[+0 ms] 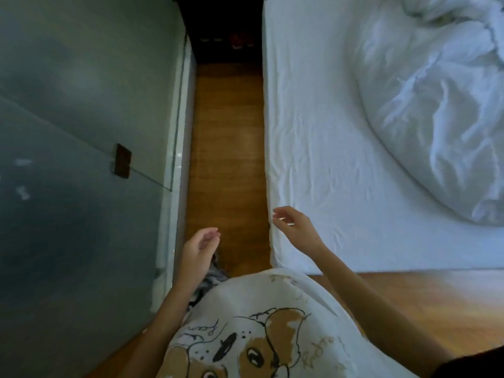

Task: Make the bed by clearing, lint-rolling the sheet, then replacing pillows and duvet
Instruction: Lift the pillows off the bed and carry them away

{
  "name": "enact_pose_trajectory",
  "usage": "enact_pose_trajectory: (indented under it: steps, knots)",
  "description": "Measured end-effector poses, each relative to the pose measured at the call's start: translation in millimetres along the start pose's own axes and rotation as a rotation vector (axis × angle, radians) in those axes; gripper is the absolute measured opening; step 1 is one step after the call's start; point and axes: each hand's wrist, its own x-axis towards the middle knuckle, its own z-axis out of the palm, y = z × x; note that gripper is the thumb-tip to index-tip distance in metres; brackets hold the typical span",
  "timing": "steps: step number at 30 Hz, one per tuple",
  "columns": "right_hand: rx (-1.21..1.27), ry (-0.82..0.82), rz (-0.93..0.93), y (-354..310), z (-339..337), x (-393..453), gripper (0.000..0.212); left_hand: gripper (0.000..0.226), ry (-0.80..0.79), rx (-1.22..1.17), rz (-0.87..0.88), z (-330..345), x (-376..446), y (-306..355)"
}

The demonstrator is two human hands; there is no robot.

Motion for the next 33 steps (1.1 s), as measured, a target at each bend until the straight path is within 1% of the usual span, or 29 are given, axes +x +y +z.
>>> enact_pose_trajectory:
  steps: [5,8,12,15,19,21,27,31,33]
  knots:
    - [0.132,0.235,0.080,-59.4,38.3,27.7,0.028,0.017,-0.236,0.165,0.135,-74.3,87.7,36.2]
    - [0.191,0.310,0.111,-88.7,54.9,44.0,0.027,0.016,-0.309,0.266,0.206,-102.6,141.9,62.6]
    - [0.243,0.405,0.163,-111.7,55.2,69.8,0.026,0.017,-0.366,0.286,0.256,-112.9,205.4,101.1]
    - [0.305,0.478,0.214,-120.3,41.7,95.2,0.023,0.016,-0.425,0.299,0.241,-104.6,246.7,124.2]
    - [0.349,0.544,0.221,-121.9,13.4,149.2,0.021,0.016,-0.486,0.362,0.236,-82.5,306.4,154.0]
    - [0.364,0.546,0.219,-120.7,-8.0,187.7,0.020,0.016,-0.496,0.387,0.245,-68.2,342.8,176.9]
    - [0.420,0.551,0.221,-142.1,-104.3,295.0,0.022,0.015,-0.476,0.423,0.244,-20.0,439.3,279.0]
    - [0.434,0.573,0.189,-164.0,-168.8,345.6,0.021,0.015,-0.508,0.442,0.322,18.0,492.2,345.9]
    - [0.454,0.616,0.195,-171.3,-197.5,365.5,0.023,0.016,-0.540,0.452,0.349,40.8,519.0,377.9]
